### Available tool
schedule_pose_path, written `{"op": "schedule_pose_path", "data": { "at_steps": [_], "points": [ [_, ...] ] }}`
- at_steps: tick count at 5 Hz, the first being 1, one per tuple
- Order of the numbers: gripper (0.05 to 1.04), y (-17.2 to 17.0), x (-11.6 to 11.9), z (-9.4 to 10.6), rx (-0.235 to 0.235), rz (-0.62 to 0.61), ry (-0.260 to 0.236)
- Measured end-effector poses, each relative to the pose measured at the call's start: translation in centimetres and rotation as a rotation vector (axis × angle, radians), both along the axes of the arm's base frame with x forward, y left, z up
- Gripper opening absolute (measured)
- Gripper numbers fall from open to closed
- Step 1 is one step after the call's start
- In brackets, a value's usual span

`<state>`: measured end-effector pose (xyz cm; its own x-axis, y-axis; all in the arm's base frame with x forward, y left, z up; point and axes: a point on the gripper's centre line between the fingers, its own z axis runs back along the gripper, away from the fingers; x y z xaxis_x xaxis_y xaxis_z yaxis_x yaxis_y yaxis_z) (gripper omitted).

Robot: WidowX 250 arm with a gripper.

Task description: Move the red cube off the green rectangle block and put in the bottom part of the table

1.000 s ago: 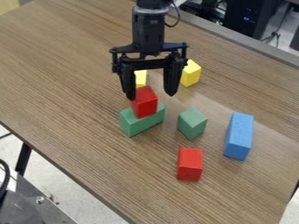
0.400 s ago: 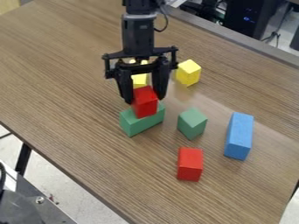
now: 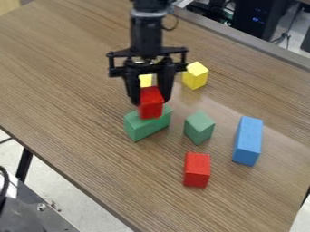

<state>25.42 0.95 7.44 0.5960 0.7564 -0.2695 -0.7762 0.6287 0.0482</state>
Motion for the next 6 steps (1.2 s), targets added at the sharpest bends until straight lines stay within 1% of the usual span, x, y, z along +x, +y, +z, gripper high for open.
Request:
{"op": "schedule_pose_path", "data": {
  "at_steps": [1,2,3,4,5,6],
  "points": [
    [0.565,-2.4,-0.5,1.2,0.047,-0.161,-0.01],
    [0.565,-5.3,-2.4,1.1,0.018,-0.338,-0.008],
    [0.565,-7.3,-4.8,0.4,-0.025,-0.444,0.059],
    [0.565,-7.7,-7.1,0.3,-0.048,-0.448,0.082],
    [0.565,-7.4,-8.0,0.0,-0.045,-0.433,0.092],
    [0.565,-6.7,-8.1,0.2,-0.038,-0.386,0.083]
  ]
}}
